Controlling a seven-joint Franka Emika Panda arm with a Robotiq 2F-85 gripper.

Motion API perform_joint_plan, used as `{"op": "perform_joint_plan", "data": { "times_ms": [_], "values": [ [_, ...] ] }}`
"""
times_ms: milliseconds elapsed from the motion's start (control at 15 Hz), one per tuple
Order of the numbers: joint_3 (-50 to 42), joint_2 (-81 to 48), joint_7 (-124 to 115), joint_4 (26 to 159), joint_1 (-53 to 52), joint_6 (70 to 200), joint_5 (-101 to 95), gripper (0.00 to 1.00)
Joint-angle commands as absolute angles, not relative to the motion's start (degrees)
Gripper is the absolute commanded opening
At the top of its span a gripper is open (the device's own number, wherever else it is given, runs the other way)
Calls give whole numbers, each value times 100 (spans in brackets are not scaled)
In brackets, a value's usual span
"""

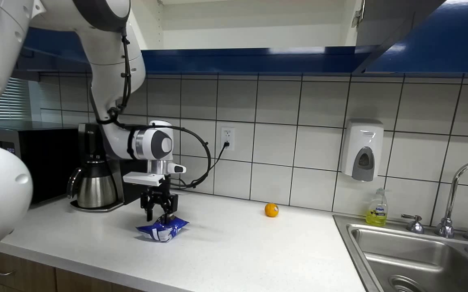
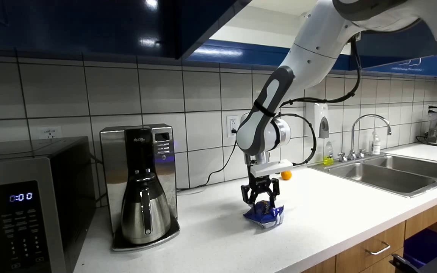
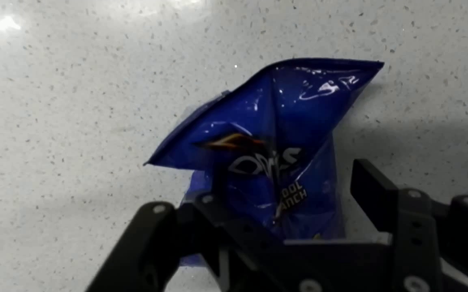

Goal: Move an object and put it on another position

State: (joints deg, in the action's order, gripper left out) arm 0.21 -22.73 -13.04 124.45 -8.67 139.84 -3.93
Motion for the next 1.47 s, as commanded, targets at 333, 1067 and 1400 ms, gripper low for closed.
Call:
{"op": "perform_joint_plan", "data": {
  "times_ms": [333, 1067, 1400],
  "values": [
    [-48, -2154, -1556, 12577, -946, 13982, -564, 11],
    [-29, -1965, -1545, 12644, -938, 13979, -558, 0],
    [-3, -1560, -1560, 12789, -980, 13892, -611, 0]
  ]
}}
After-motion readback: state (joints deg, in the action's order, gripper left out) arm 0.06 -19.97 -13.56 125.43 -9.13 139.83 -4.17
